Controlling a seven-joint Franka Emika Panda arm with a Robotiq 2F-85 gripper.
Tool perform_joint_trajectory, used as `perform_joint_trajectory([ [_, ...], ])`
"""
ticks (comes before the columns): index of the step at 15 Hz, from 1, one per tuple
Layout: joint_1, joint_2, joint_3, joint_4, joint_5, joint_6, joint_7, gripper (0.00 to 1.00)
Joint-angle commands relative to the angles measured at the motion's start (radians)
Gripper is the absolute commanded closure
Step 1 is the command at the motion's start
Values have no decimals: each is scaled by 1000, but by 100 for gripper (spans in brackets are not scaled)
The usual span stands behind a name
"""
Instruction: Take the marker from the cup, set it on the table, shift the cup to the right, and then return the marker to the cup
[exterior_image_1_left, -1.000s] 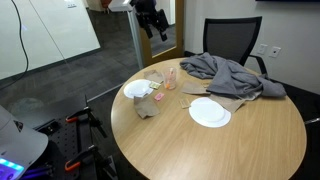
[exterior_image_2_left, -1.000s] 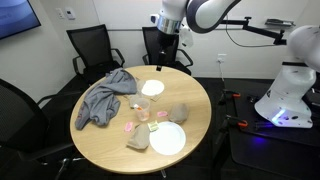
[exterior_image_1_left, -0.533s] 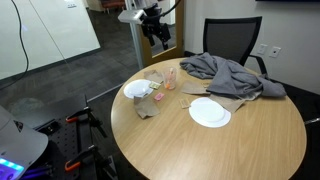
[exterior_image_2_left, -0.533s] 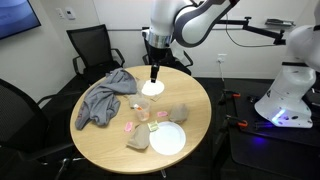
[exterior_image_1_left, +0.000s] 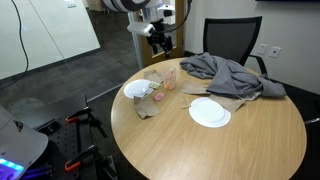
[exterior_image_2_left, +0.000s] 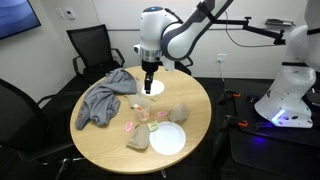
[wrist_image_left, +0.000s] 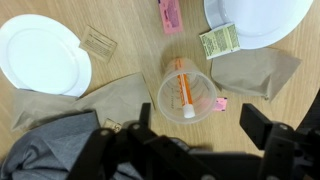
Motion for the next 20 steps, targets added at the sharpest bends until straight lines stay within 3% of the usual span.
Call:
perform_joint_trajectory([
  [1,8,79,3,77,15,-10,-26,24],
  [2,9,94,6,91,19,-16,-30,24],
  [3,11,112,6,104,18,-15,-28,36],
  [9,29,196,-3,176,6,-13,-9,50],
  [14,37,253,-10,233,3,-24,-1,46],
  [20,33,310,-13,286,10,-37,-1,53],
])
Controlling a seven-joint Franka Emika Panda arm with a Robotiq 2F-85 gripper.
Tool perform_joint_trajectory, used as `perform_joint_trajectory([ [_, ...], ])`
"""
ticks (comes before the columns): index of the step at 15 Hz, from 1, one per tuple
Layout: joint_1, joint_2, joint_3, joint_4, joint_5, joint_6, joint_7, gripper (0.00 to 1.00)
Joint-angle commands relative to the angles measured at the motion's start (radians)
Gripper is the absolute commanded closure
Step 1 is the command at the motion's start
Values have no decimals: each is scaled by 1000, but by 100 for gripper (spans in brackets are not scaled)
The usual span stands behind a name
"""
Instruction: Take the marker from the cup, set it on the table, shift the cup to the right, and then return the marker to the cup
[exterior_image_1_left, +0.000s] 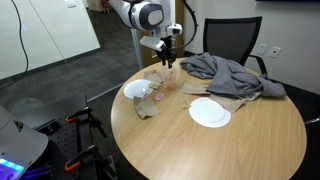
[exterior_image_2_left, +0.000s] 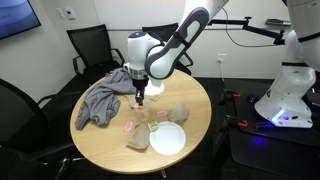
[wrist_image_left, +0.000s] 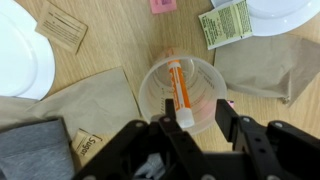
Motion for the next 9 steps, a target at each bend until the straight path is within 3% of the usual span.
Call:
perform_joint_trajectory([
  [1,9,38,-11,57,11,-38,-2,53],
  [5,10,68,-15,83,10,-49,0,48],
  [9,9,96,-17,113,11,-56,0,55],
])
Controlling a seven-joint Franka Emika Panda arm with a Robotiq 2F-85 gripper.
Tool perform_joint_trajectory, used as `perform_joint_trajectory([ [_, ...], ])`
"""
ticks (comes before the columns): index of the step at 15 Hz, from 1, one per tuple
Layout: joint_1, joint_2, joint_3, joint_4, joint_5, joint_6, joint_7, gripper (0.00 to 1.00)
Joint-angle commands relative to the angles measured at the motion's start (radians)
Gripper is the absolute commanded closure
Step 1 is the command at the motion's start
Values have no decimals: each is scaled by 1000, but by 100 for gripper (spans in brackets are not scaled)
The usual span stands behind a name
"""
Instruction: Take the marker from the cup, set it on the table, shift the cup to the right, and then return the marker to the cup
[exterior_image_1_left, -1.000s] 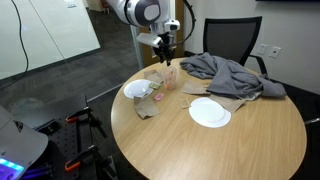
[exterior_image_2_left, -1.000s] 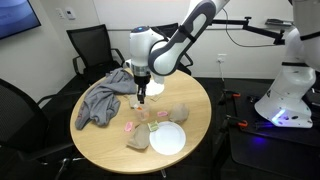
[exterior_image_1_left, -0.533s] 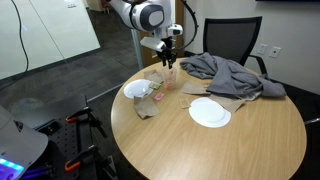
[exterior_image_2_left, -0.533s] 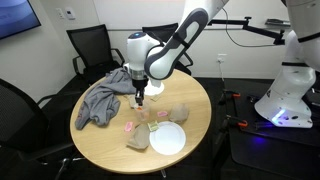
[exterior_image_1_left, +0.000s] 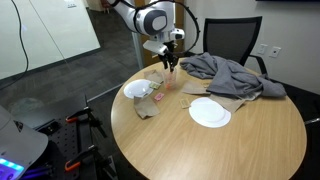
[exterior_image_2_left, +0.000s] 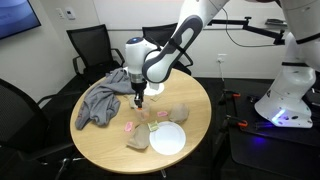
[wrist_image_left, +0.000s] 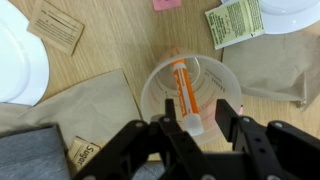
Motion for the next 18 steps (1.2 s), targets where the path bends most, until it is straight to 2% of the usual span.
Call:
perform_joint_trajectory([
  [1,8,31,-11,57,12,-46,-1,56],
  [6,5,62,-10,92,15,-54,-5,64],
  [14,-4,103,0,134,20,-52,-21,62],
  [15,-4,107,1,137,20,-50,-23,67],
  [16,-4,109,2,140,20,-49,-25,90],
  [18,-4,109,5,140,22,-48,-25,95],
])
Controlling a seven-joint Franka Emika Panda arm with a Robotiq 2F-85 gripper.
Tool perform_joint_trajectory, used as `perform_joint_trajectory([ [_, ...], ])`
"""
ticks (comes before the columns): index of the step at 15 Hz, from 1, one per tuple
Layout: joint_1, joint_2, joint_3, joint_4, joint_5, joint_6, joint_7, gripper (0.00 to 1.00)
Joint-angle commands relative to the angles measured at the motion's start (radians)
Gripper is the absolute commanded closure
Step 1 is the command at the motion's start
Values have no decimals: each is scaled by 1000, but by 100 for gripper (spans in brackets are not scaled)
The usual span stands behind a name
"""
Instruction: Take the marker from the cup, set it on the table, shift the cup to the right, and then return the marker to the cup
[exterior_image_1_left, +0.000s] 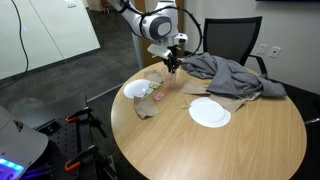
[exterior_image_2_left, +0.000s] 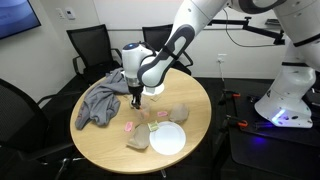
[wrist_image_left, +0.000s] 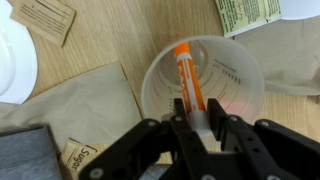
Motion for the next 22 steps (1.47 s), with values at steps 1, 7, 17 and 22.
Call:
perform_joint_trajectory([
  [1,-3,5,7,26,22,-32,-25,99],
  [7,26,-77,-8,-57,1,-3,8,95],
  [17,118,-337,-69,-218,-109,6,79,95],
  [22,115,-520,-74,-329,-190,10,114,95],
])
